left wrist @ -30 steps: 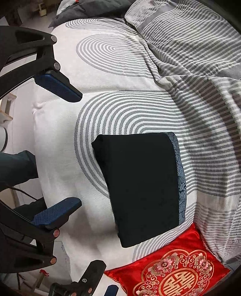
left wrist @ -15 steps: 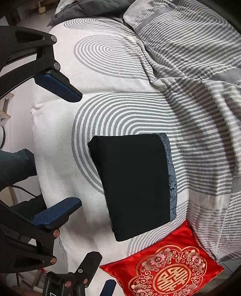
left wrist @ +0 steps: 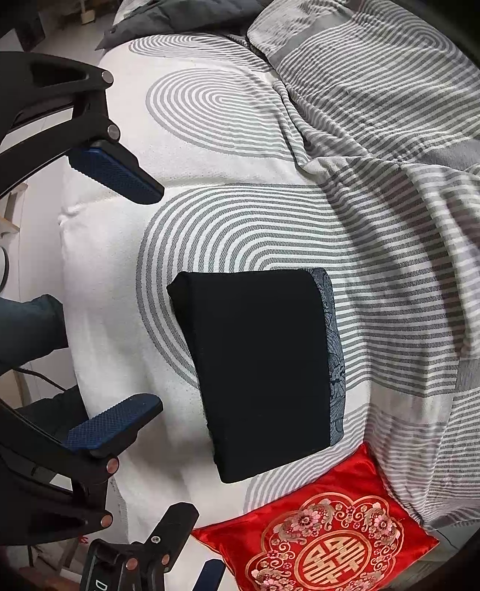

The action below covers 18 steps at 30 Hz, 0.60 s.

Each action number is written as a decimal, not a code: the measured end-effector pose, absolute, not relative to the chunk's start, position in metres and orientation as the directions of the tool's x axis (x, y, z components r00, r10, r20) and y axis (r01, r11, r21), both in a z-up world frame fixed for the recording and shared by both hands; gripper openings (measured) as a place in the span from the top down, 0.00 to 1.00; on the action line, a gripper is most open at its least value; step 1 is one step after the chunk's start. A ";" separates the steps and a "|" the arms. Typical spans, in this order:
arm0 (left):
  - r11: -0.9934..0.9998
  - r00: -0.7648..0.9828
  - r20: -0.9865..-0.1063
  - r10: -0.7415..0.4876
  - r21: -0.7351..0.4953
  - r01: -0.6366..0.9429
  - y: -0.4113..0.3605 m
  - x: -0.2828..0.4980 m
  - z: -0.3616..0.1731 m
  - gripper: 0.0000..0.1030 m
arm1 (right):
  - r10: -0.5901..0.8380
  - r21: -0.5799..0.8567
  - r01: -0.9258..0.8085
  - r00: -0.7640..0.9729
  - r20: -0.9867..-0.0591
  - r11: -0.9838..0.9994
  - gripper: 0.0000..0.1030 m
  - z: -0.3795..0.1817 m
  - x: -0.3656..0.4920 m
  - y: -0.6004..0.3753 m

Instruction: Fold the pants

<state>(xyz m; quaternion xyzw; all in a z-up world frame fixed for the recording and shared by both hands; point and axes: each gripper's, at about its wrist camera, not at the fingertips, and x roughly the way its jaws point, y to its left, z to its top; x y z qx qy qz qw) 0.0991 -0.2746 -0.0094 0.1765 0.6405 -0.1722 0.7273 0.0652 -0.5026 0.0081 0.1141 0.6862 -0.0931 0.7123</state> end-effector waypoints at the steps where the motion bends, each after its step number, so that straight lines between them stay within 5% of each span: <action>1: 0.879 0.121 -0.992 -0.024 0.036 0.475 -0.275 0.099 -0.010 0.00 | 0.024 0.035 0.290 0.041 -0.999 0.956 0.00 0.008 0.065 -0.502; 18: 0.881 0.130 -0.991 -0.022 0.042 0.471 -0.281 0.101 -0.013 0.00 | 0.033 0.036 0.282 0.017 -0.999 0.959 0.00 -0.002 0.068 -0.504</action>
